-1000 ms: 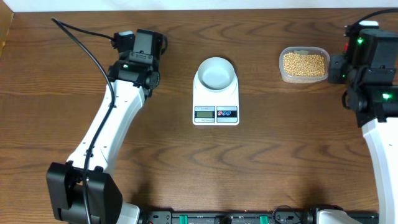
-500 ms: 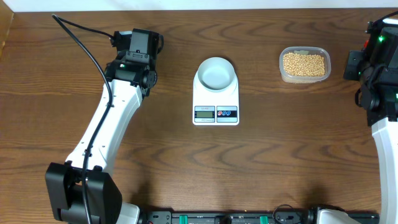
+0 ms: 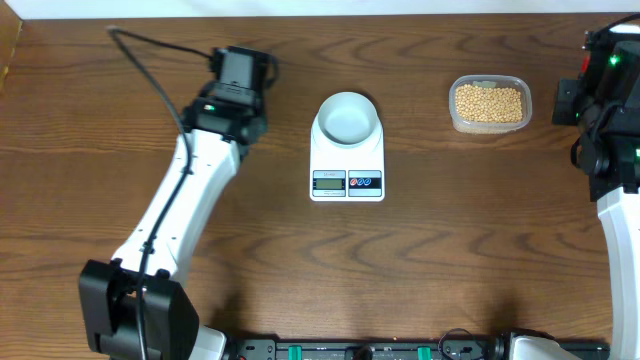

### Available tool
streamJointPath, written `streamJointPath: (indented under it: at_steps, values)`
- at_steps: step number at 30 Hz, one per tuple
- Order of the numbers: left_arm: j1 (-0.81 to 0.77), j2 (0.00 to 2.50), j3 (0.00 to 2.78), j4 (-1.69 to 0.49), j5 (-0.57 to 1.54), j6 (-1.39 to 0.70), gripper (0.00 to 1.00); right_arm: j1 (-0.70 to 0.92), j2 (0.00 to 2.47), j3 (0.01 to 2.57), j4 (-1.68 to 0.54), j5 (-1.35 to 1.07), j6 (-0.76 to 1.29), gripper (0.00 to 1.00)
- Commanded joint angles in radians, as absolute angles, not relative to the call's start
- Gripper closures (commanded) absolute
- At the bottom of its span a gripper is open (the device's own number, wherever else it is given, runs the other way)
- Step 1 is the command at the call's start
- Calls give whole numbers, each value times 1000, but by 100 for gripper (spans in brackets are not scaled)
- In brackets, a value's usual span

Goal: Scoop item into bowl and weigh 50g on scale
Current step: 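Move the left gripper back down to the scale's front buttons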

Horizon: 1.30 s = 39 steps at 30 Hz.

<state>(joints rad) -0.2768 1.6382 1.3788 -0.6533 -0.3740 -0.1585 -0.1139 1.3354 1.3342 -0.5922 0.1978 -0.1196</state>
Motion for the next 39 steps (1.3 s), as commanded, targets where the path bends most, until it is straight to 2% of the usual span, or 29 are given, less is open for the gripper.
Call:
streamJointPath:
  at_steps: [1, 13, 23, 28, 39]
  values:
    - [-372, 1648, 1378, -633, -318, -56, 93, -117, 1343, 1354, -566, 196, -239, 99]
    - [-537, 1648, 1374, -662, -270, -57, 93, -131, 1343, 1354, -549, 192, -252, 99]
    - [-583, 1648, 1374, -827, -255, -139, 93, -133, 1344, 1354, -550, 191, -261, 99]
    - [-625, 1648, 1370, -822, -107, -69, 93, -133, 1354, 1354, -549, 170, -267, 99]
    - [-701, 1648, 1324, -742, -89, -19, 93, -133, 1399, 1354, -500, 134, -271, 99]
